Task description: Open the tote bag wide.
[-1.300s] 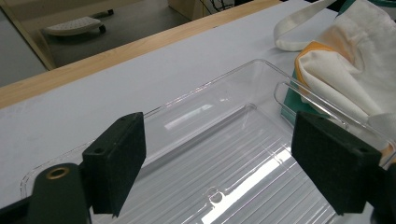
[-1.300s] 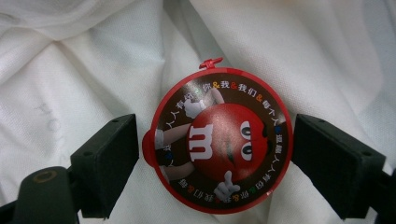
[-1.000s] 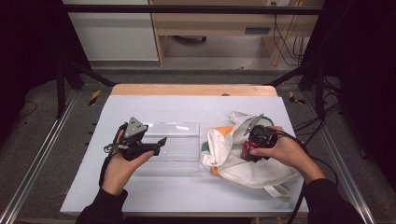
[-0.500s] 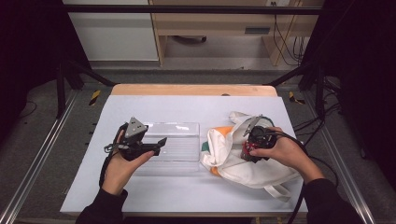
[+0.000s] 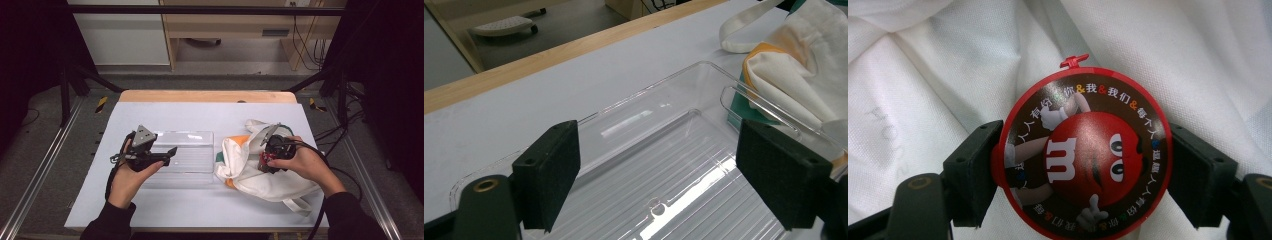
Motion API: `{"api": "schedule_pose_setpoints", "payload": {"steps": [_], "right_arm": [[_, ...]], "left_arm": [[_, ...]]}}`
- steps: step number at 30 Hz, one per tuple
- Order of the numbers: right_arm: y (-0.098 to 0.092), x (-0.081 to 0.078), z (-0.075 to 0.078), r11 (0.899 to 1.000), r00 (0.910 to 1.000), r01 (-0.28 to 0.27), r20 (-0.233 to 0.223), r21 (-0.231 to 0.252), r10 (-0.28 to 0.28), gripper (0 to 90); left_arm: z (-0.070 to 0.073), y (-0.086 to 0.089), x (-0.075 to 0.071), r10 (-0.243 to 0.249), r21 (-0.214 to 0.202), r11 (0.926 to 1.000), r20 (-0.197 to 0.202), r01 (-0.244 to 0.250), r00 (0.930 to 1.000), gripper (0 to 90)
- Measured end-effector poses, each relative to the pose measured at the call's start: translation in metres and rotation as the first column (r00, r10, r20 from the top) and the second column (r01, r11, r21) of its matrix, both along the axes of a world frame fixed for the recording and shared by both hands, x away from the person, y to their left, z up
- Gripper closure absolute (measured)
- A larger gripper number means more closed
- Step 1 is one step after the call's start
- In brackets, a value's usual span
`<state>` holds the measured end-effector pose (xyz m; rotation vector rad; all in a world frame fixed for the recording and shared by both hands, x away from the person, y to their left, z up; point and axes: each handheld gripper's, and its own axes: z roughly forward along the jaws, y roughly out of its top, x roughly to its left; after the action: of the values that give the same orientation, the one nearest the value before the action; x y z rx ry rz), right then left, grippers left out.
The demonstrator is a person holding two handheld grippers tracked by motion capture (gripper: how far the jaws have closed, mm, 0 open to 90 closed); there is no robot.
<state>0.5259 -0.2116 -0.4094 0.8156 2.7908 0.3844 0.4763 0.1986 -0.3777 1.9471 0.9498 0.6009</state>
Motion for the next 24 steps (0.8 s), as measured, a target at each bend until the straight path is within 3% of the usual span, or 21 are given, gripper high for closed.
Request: {"api": "schedule_pose_setpoints", "payload": {"steps": [8,24], "right_arm": [[-0.003,-0.002,0.007,0.999,0.9998,0.013,0.017,0.031,-0.013,24.3],[-0.013,-0.015,0.048,0.996,0.9948,0.032,0.093,0.089,-0.04,24.3]], "left_arm": [[-0.001,0.007,0.003,0.018,-0.012,0.9998,-0.002,-0.018,0.9998,18.2],[-0.003,0.019,0.007,0.048,-0.022,0.9986,-0.013,-0.048,0.9988,18.1]]}}
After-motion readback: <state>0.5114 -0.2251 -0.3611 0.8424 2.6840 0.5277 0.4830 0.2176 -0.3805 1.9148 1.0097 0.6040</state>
